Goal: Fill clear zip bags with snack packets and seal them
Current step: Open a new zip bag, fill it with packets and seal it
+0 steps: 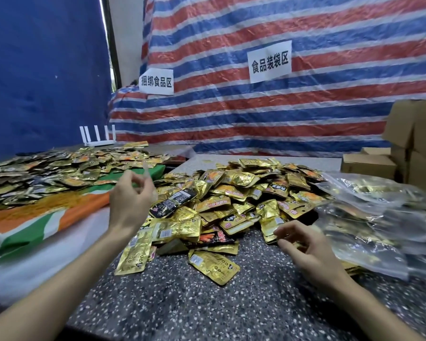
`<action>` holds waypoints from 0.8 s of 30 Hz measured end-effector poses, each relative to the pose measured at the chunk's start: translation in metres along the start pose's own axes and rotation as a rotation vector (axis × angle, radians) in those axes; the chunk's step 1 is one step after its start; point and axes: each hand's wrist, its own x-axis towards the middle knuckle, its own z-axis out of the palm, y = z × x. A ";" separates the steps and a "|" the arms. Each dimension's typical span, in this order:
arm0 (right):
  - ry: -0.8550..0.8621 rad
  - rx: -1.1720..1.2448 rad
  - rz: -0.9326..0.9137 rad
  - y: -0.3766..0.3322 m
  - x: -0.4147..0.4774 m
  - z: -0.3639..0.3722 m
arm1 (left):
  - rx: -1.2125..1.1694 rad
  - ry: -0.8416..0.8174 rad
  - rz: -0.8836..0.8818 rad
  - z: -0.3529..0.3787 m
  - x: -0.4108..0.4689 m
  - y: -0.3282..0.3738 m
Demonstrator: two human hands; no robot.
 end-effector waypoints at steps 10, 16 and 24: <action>0.050 0.579 0.157 -0.007 0.004 -0.007 | -0.317 -0.313 0.577 0.112 -0.109 0.060; 0.047 0.562 0.264 -0.003 0.010 -0.015 | -0.318 -0.457 0.809 0.131 -0.143 0.051; 0.003 0.329 0.249 -0.009 0.007 -0.016 | -0.439 -0.718 0.541 0.127 -0.152 0.046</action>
